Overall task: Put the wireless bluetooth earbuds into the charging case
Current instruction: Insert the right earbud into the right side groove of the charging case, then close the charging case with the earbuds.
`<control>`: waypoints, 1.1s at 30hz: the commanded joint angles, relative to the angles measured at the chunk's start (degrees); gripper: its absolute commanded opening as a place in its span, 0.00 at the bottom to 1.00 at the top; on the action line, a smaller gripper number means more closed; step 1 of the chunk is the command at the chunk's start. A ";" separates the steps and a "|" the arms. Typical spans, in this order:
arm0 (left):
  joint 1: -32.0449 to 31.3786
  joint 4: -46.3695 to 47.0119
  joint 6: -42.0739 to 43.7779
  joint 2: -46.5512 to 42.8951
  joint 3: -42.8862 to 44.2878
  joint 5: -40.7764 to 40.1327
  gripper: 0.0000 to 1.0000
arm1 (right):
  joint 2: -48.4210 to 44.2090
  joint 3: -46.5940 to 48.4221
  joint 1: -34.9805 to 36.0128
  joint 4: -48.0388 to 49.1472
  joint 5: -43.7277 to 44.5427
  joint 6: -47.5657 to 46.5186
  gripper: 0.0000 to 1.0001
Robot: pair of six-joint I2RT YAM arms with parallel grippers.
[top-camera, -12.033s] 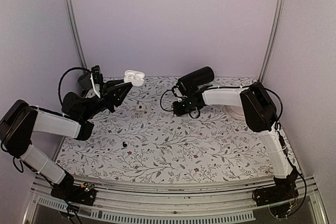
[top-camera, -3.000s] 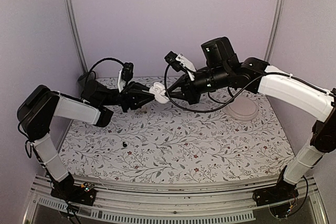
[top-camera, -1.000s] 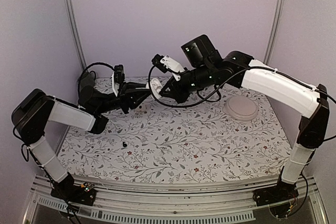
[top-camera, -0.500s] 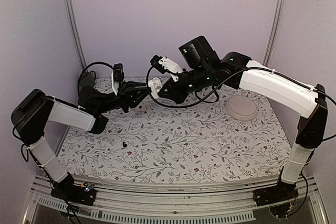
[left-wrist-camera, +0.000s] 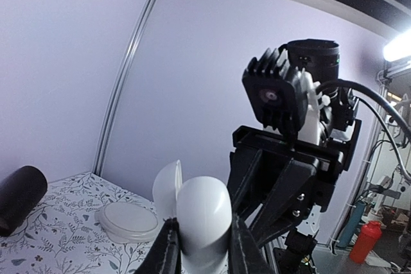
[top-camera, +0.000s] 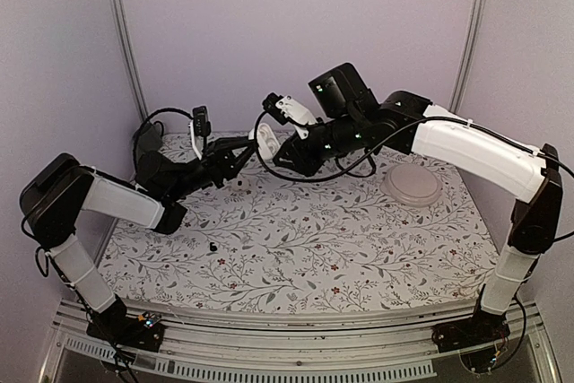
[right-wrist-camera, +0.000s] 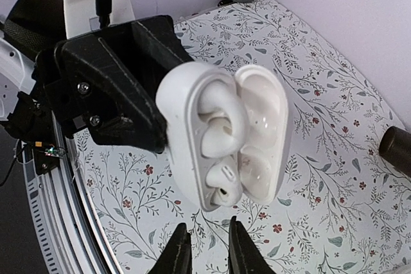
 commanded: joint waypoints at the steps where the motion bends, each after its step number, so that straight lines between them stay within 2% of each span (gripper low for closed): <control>1: -0.95 17.02 -1.50 -1.96 0.52 -4.23 0.00 | -4.50 -2.41 -0.51 3.83 -2.19 1.77 0.24; 7: -0.96 17.04 -2.59 -2.35 1.26 -4.86 0.00 | -8.51 -7.21 -3.36 8.36 -5.57 5.07 0.27; 12: -0.97 17.06 -4.02 -2.36 2.70 -3.06 0.00 | -12.29 -13.22 -7.31 16.71 -6.68 11.96 0.37; 16: -0.96 17.06 -5.55 -2.02 4.29 -0.63 0.00 | -11.58 -13.84 -10.28 20.13 -6.27 18.80 0.35; 19: -1.17 17.06 -7.13 -1.73 5.70 1.55 0.00 | -8.00 -12.02 -10.53 20.75 -7.23 19.38 0.33; 25: -2.02 17.05 -7.52 -1.16 7.30 3.82 0.00 | -3.14 -9.22 -10.45 25.35 -17.83 20.72 0.31; 33: -1.45 14.61 -7.16 0.13 6.14 0.67 0.00 | -9.89 -15.69 -10.35 35.52 -29.28 20.23 0.31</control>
